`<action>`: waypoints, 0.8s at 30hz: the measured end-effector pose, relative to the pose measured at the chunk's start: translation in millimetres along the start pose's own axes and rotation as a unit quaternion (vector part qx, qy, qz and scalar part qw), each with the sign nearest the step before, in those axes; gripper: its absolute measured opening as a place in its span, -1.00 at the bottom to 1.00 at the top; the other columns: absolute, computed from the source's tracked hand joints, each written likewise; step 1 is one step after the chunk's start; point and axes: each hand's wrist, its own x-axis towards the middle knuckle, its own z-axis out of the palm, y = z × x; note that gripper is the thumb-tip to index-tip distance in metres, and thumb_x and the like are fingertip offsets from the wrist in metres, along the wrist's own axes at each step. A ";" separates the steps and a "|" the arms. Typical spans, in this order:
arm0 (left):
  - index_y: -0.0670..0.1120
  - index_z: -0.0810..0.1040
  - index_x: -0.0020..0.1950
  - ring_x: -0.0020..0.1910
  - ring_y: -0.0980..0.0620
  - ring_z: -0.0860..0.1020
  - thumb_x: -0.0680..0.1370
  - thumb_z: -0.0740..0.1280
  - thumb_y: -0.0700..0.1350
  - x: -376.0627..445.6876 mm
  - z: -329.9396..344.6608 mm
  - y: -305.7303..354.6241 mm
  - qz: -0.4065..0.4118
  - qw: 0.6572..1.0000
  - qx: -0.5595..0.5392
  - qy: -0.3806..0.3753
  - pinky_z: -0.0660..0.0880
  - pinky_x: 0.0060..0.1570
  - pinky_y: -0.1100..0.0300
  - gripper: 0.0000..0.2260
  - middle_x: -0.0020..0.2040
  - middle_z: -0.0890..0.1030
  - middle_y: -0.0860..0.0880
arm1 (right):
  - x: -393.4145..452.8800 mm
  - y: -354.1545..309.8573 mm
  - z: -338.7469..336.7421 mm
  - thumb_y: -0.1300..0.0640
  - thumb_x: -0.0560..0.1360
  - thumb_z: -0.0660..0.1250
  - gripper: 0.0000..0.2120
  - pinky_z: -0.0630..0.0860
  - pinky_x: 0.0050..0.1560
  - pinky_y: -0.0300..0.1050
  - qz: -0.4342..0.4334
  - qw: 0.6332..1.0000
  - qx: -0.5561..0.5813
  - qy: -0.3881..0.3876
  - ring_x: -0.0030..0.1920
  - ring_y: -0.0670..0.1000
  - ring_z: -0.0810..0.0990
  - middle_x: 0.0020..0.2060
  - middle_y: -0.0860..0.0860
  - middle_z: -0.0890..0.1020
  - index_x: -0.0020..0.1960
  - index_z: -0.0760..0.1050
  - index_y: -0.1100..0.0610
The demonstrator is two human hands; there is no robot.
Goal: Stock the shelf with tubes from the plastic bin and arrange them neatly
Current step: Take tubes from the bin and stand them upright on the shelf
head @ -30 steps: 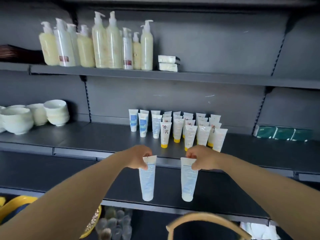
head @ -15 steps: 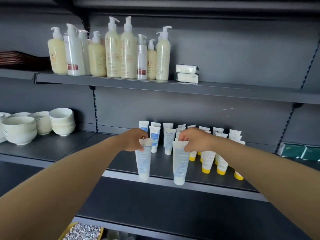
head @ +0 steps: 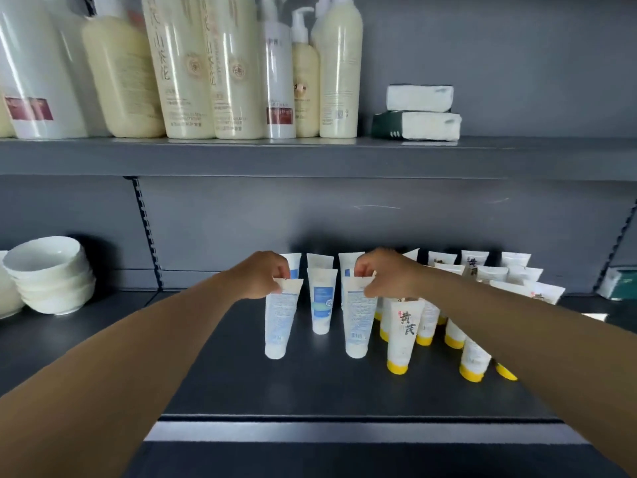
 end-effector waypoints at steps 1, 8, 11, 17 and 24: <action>-0.12 0.55 0.07 -0.01 0.02 0.51 0.48 0.35 -0.26 8.7 0.8 -5.1 0.001 1.000 -0.006 0.006 0.40 -0.08 0.23 -0.81 0.04 0.54 -0.02 | 7.5 1.8 2.9 0.32 0.40 0.38 -0.77 0.48 -0.09 -0.18 0.007 1.000 -0.003 -0.001 -0.03 -0.01 0.54 -0.02 0.02 0.57 0.04 0.54 0.16; -0.11 0.52 -0.03 -0.06 -0.01 0.51 0.46 0.34 -0.32 55.9 19.5 -36.5 -0.010 0.997 -0.061 0.056 0.43 -0.22 0.22 -0.85 -0.02 0.53 -0.04 | 41.5 11.8 18.8 0.33 0.41 0.37 -0.71 0.52 -0.05 -0.14 0.056 0.997 -0.051 -0.030 0.01 0.03 0.56 0.05 0.07 0.59 0.11 0.53 0.17; -0.14 0.53 -0.03 -0.05 -0.06 0.54 0.46 0.33 -0.33 68.8 25.8 -43.1 -0.012 0.994 -0.074 0.076 0.41 -0.16 0.22 -0.86 -0.01 0.57 -0.08 | 50.1 16.6 24.4 0.32 0.40 0.38 -0.71 0.55 -0.05 -0.11 0.071 0.995 -0.061 -0.046 -0.04 0.02 0.55 0.04 0.09 0.59 0.11 0.53 0.18; -0.16 0.55 0.02 -0.09 -0.05 0.51 0.47 0.33 -0.32 82.3 32.7 -52.2 -0.017 0.994 -0.072 0.075 0.38 -0.16 0.21 -0.84 0.04 0.58 -0.12 | 58.1 22.6 30.1 0.31 0.39 0.39 -0.76 0.55 -0.14 -0.09 0.090 0.991 -0.066 -0.069 -0.08 0.08 0.61 -0.02 0.14 0.61 0.06 0.52 0.23; -0.17 0.54 0.04 -0.04 -0.07 0.53 0.47 0.32 -0.33 84.4 39.5 -55.1 -0.010 0.994 -0.074 0.074 0.39 -0.16 0.21 -0.82 0.07 0.59 -0.13 | 58.0 20.0 26.8 0.31 0.38 0.40 -0.84 0.37 -0.45 -0.32 0.102 0.986 -0.074 -0.106 -0.32 -0.07 0.51 -0.26 0.00 0.52 -0.16 0.46 0.11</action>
